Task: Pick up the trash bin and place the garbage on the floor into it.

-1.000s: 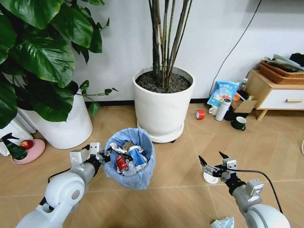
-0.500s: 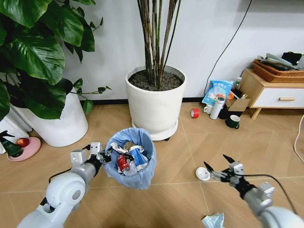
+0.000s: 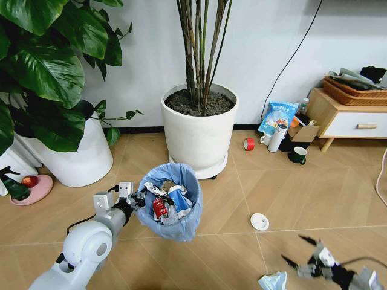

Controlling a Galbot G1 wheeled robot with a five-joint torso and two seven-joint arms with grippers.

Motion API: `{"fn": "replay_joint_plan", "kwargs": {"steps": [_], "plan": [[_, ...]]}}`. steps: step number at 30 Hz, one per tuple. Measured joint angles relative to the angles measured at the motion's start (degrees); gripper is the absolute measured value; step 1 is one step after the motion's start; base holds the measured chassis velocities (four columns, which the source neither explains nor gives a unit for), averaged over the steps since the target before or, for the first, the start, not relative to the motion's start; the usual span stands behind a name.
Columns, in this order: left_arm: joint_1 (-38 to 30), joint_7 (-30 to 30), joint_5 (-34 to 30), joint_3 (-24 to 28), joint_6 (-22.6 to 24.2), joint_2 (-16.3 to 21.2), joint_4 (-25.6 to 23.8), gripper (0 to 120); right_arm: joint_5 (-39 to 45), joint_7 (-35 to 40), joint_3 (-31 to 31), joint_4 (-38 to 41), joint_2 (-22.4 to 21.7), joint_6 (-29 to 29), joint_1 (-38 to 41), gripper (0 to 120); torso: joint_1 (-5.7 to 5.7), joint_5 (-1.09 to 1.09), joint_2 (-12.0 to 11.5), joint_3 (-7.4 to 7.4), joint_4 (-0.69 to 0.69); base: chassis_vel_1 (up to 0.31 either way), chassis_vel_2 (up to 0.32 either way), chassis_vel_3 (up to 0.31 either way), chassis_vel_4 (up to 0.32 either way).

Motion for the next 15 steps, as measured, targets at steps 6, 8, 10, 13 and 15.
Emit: {"fn": "replay_joint_plan", "kwargs": {"steps": [6,8,10,13,15], "plan": [[0.2,-0.1,0.1,0.0,-0.1,-0.2,-0.3,0,-3.9,0.2,-2.7,-4.6,1.9,1.2,0.1,100,0.00,-0.01,0.0,0.00,0.00,0.000,0.000,0.000,0.000],[0.2,-0.1,0.1,0.0,-0.1,-0.2,-0.4,0,-4.2,0.2,-2.9,-5.2,2.2,1.3,0.4,100,0.00,0.00,0.0,0.00,0.00,0.000,0.000,0.000,0.000],[0.5,-0.1,0.1,0.0,-0.1,-0.2,-0.5,0,-4.8,0.3,-3.7,-6.9,3.2,1.8,1.3,100,0.00,-0.01,0.0,0.00,0.00,0.000,0.000,0.000,0.000],[0.9,-0.2,0.3,0.0,-0.1,-0.2,-0.6,0,-5.4,0.6,-4.6,-8.1,4.1,2.3,2.2,100,0.00,-0.01,0.0,0.00,0.01,0.000,0.000,0.000,0.000],[1.2,-0.2,0.5,0.0,-0.2,-0.1,-0.7,0,-5.6,1.5,-5.7,-8.8,4.8,2.3,2.9,100,0.00,-0.02,0.0,0.00,0.01,0.000,0.000,0.000,0.000]]}}
